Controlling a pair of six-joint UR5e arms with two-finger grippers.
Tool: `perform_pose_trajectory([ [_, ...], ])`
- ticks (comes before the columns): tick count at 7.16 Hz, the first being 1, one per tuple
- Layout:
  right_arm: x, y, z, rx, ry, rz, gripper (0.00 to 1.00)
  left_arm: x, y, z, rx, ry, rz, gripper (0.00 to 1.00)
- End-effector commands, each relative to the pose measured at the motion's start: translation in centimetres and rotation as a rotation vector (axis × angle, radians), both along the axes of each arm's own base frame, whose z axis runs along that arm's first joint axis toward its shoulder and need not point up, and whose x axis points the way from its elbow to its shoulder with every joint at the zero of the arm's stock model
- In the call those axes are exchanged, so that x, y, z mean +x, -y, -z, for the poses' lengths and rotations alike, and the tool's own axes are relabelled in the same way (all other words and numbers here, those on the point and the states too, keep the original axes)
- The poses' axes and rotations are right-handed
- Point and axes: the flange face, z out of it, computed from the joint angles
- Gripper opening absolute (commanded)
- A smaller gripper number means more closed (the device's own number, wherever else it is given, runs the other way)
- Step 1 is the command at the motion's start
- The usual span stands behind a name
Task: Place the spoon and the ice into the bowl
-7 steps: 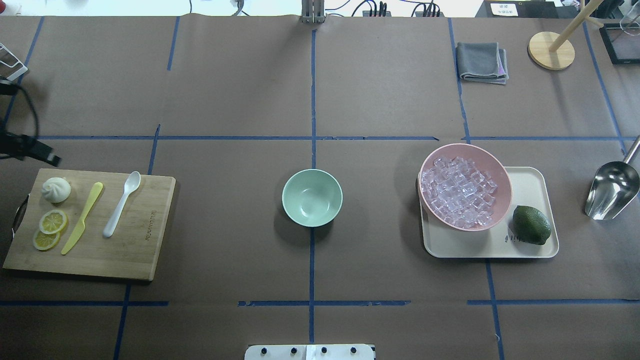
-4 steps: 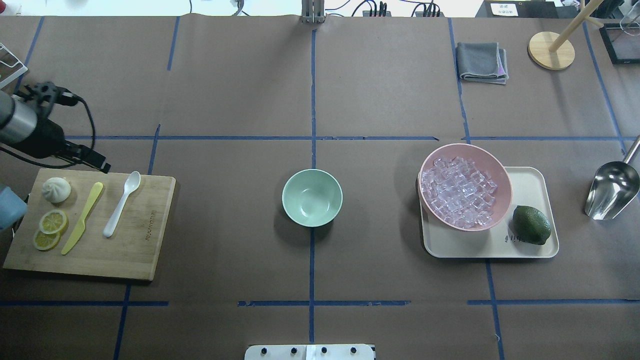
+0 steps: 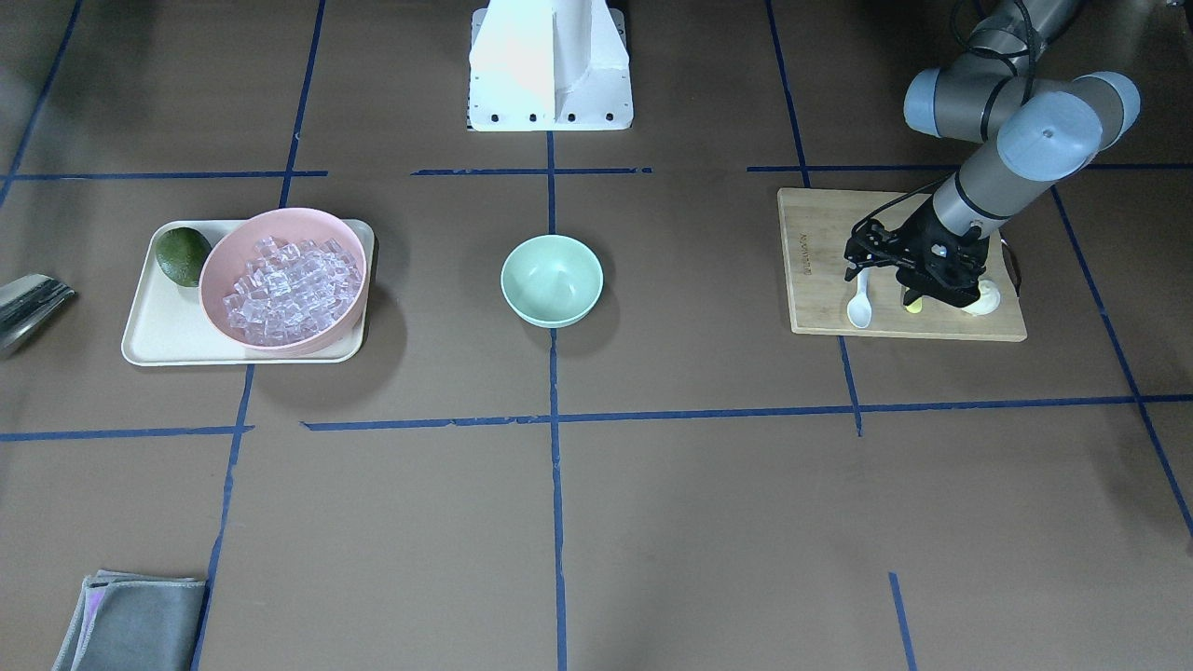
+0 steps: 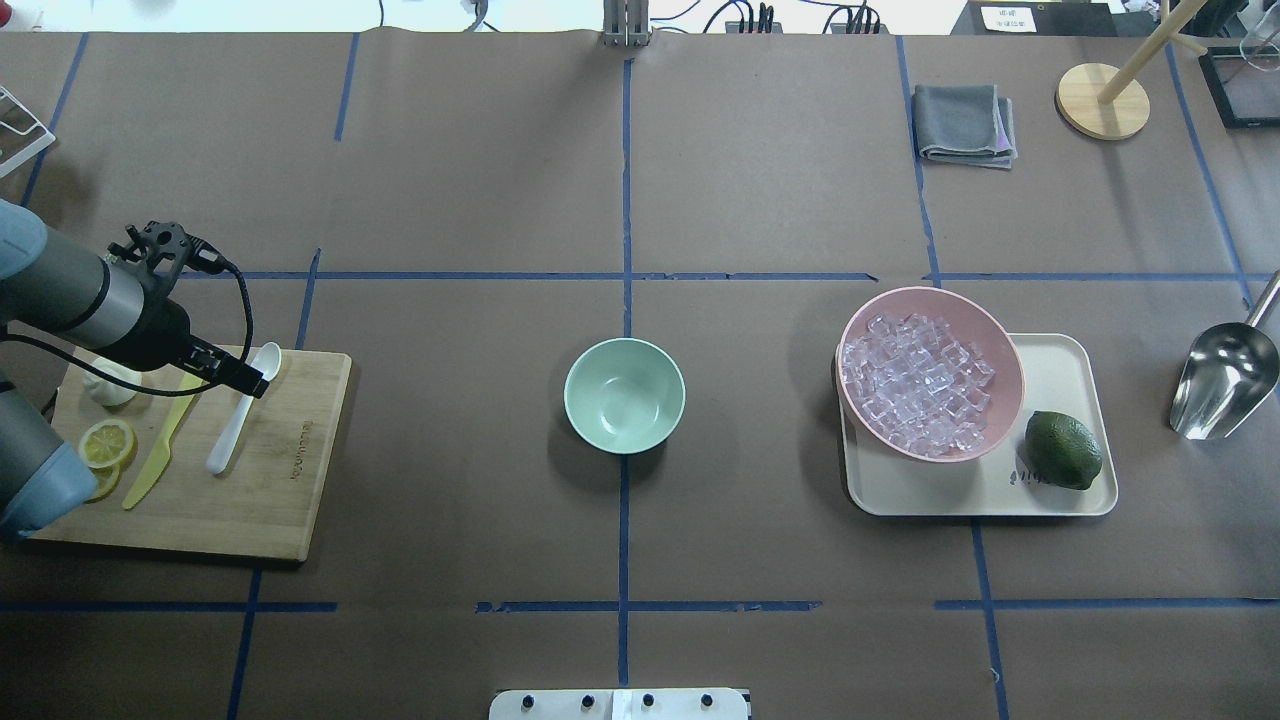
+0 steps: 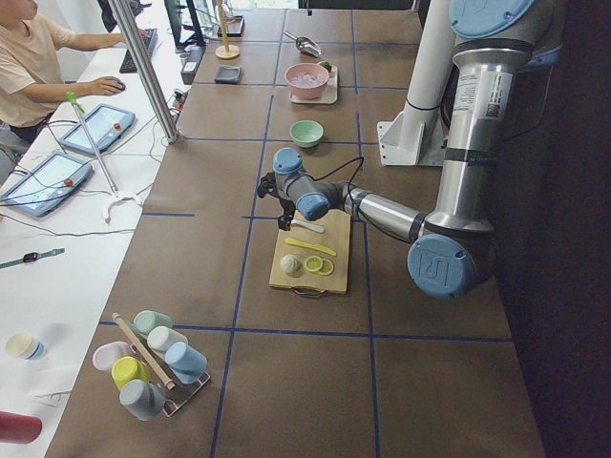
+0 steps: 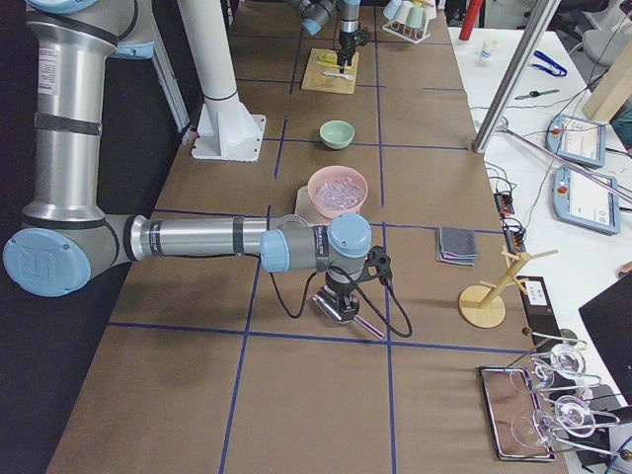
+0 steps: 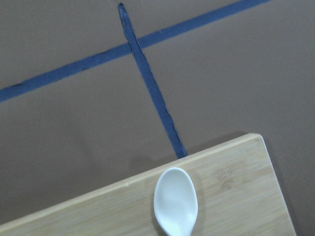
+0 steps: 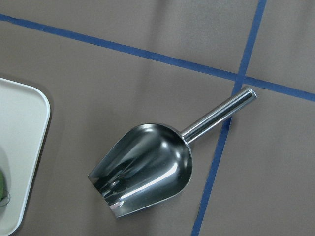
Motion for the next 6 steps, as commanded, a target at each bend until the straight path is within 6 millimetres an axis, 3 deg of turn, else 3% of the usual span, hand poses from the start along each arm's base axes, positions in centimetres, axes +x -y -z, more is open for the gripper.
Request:
perform_pose_trajectory([
  [1, -0.30, -0.01, -0.13, -0.003, 0.000, 0.007, 1.00, 0.77, -0.37, -0.18, 0.029, 0.032, 0.016, 0.86],
  [4, -0.30, -0.03, -0.29, -0.007, 0.000, 0.007, 1.00, 1.56, -0.91, -0.55, 0.028, 0.041, 0.003, 0.71],
  [5, -0.30, -0.02, -0.22, -0.006, 0.000, 0.007, 1.00, 1.56, -0.92, -0.47, 0.029, 0.040, 0.003, 0.61],
  [6, -0.30, -0.03, -0.29, -0.007, 0.000, 0.007, 1.00, 1.62, -0.97, -0.47, 0.029, 0.040, 0.002, 0.41],
])
